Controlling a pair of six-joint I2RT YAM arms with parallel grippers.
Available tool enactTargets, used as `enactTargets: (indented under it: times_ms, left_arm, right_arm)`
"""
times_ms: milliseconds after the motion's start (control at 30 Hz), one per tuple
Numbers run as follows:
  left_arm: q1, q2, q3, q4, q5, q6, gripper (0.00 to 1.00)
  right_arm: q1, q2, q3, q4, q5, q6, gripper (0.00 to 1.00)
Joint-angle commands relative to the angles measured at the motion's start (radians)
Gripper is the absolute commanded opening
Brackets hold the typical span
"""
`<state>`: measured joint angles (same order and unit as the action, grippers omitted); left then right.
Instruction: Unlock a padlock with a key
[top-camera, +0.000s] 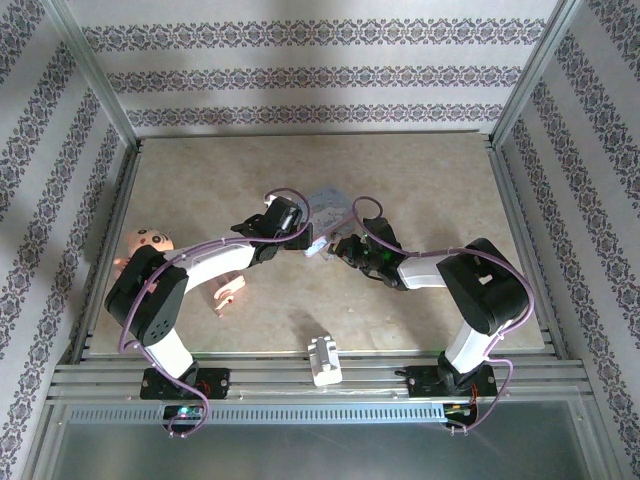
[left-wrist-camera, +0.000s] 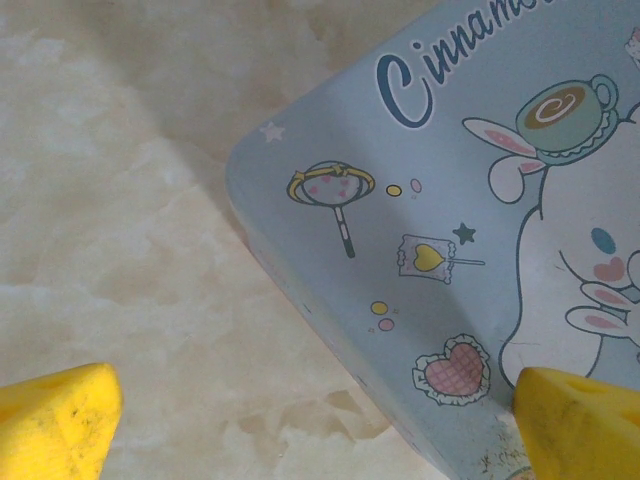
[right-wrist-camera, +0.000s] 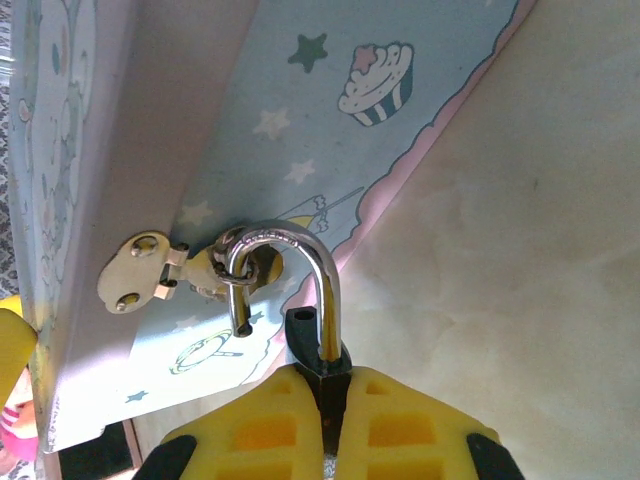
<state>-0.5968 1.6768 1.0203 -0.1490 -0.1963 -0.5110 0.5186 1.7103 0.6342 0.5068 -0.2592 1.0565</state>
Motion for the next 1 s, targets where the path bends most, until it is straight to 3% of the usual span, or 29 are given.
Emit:
enactTargets:
  times_ms: [0, 400, 667, 967]
  left_arm:
    - [-0.011, 0.012, -0.036, -0.059, -0.05, 0.033, 0.99]
    - [-0.011, 0.02, -0.045, -0.057, -0.069, 0.027, 0.99]
    - [-0.011, 0.013, -0.037, -0.069, -0.079, 0.036, 0.99]
    - [-0.011, 0.015, -0.035, -0.075, -0.081, 0.039, 0.99]
  right_arm:
    - [-0.011, 0.005, -0.007, 0.052, -0.011, 0.02, 0.0]
    - [-0.029, -0.004, -0.014, 0.063, -0.027, 0.023, 0.0]
    - [-0.031, -0.057, -0.016, -0.074, 0.035, -0.05, 0.0]
    - [-0.032, -0.067, 0.002, -0.075, 0.02, -0.044, 0.0]
